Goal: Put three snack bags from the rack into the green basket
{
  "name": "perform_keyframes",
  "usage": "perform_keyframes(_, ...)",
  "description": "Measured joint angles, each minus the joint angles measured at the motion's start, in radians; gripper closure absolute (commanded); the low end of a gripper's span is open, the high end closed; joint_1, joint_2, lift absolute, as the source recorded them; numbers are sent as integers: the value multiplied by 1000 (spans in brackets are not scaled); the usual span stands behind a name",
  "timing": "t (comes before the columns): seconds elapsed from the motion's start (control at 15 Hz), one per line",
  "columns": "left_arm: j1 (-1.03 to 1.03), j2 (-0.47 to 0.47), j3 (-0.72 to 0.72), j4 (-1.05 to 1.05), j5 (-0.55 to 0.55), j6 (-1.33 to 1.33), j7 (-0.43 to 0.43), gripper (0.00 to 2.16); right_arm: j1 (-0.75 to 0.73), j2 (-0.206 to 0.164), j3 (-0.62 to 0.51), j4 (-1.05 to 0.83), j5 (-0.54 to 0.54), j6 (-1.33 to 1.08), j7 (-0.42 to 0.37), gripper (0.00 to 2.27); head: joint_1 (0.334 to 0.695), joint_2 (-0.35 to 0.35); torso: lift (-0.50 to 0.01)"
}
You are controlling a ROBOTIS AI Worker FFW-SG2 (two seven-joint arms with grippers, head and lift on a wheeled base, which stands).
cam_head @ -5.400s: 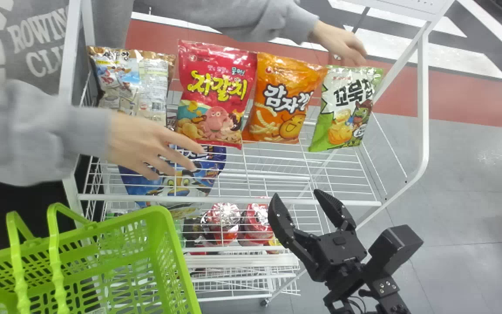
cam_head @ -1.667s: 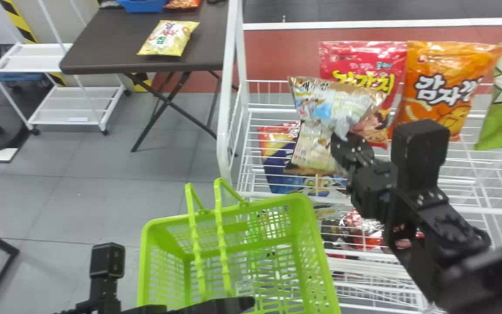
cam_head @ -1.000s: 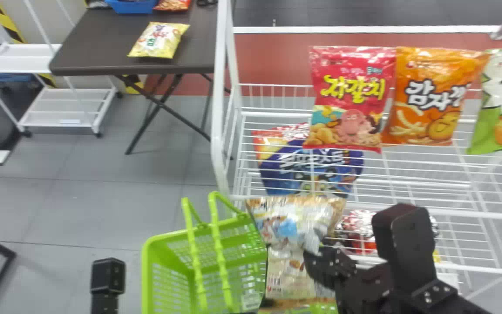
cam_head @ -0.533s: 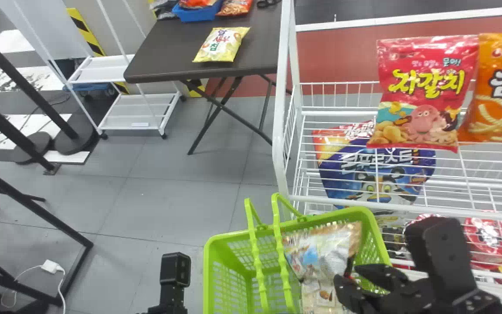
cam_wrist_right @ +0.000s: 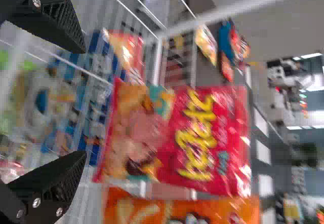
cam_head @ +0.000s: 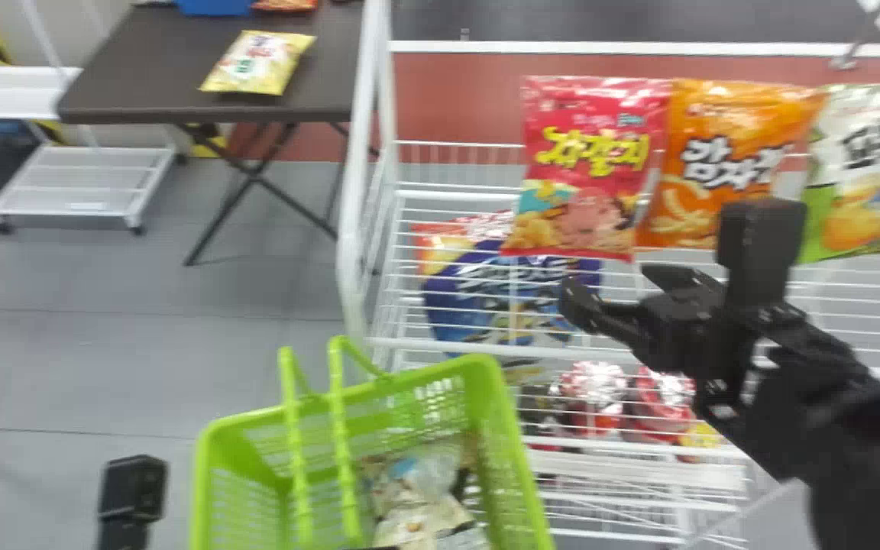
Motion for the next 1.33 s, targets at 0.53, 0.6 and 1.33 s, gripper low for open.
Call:
perform_keyframes(0.53, -14, 1, -15, 7, -2, 0, 0, 2148, -304, 47, 48, 536, 66, -351, -10, 451, 695, -99, 0)
perform_keyframes(0.6, -16, 1, -18, 9, -3, 0, 0, 2148, -326, 48, 52, 572, 66, -371, 10, 998, 695, -96, 0)
perform_keyframes(1.33, -8, -1, -25, 10, -2, 0, 0, 2148, -227, 37, 8, 464, 54, -403, 136, 2253, 695, -93, 0)
